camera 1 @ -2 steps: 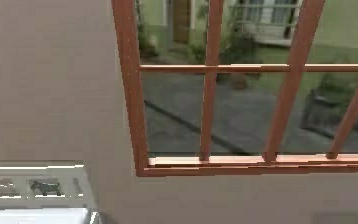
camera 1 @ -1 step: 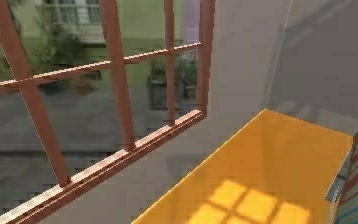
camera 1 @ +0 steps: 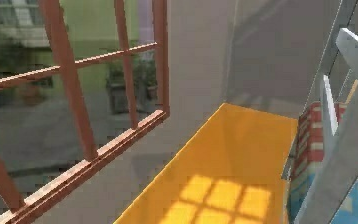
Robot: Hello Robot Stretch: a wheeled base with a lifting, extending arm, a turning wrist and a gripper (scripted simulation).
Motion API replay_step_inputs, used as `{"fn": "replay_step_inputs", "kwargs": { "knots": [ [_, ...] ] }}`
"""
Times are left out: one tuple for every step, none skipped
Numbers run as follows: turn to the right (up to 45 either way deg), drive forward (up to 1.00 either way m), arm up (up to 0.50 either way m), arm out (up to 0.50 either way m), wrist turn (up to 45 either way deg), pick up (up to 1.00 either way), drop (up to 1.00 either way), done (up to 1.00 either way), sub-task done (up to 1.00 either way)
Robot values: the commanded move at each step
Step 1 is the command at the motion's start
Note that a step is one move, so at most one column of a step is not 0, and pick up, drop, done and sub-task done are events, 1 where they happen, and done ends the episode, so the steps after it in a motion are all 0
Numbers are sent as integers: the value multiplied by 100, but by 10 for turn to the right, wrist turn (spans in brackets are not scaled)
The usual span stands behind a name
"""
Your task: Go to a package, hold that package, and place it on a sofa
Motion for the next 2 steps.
{"fn": "replay_step_inputs", "kwargs": {
  "knots": [
    [0,45,0,0,0,0,0,0,0],
    [300,0,0,0,0,0,0,0,0]
  ]
}}
